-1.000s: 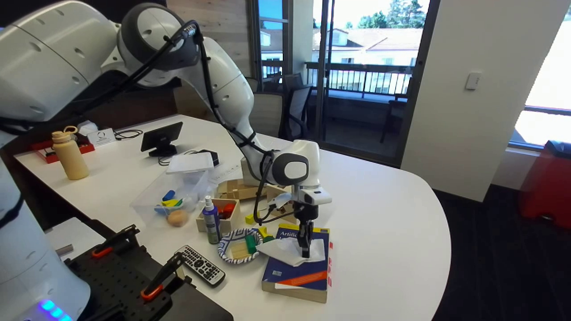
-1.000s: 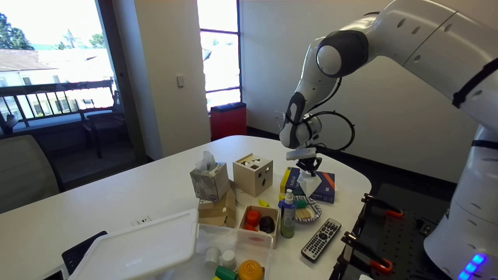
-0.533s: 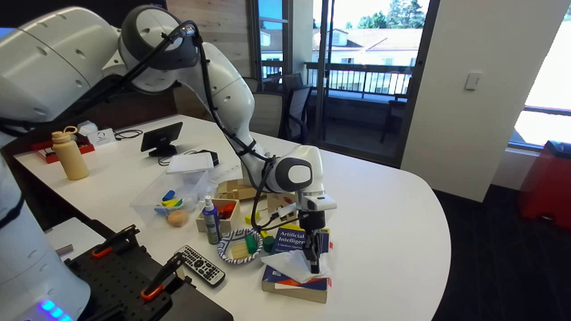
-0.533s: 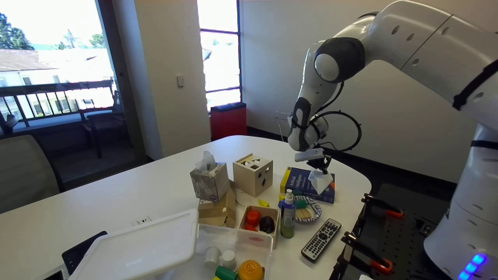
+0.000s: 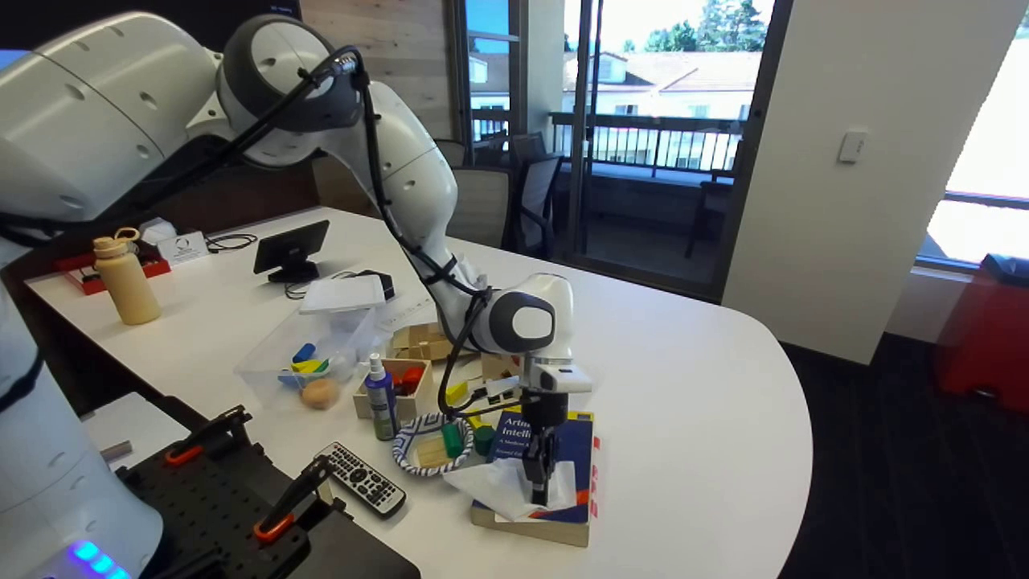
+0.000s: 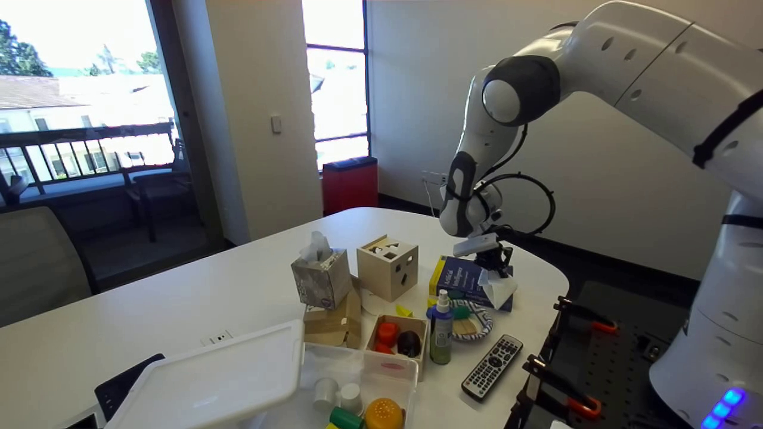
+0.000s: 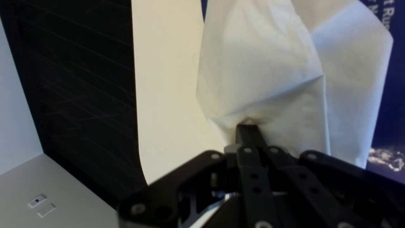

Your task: Pick up the wipe, clean the book and put it back on the table

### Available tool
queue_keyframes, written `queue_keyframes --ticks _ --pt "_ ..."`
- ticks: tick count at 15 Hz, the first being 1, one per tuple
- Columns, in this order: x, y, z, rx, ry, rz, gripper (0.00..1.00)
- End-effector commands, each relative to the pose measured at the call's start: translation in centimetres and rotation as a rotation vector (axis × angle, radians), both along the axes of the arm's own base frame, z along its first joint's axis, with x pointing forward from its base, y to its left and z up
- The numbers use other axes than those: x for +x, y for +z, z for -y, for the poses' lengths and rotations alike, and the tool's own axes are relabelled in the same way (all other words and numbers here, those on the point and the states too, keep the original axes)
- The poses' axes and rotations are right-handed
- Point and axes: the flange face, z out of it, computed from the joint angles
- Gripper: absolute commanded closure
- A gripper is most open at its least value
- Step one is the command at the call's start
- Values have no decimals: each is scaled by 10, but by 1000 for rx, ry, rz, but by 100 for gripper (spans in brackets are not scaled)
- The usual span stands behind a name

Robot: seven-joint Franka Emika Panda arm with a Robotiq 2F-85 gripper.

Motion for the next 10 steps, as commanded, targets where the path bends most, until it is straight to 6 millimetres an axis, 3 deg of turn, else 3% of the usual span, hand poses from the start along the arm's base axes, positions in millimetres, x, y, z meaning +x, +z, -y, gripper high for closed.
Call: queue_keyframes --ticks 1,5,10 --pt "5 8 -16 115 -5 0 100" --pt "15 10 -16 49 -7 50 100" --pt "11 17 9 -56 -43 83 100"
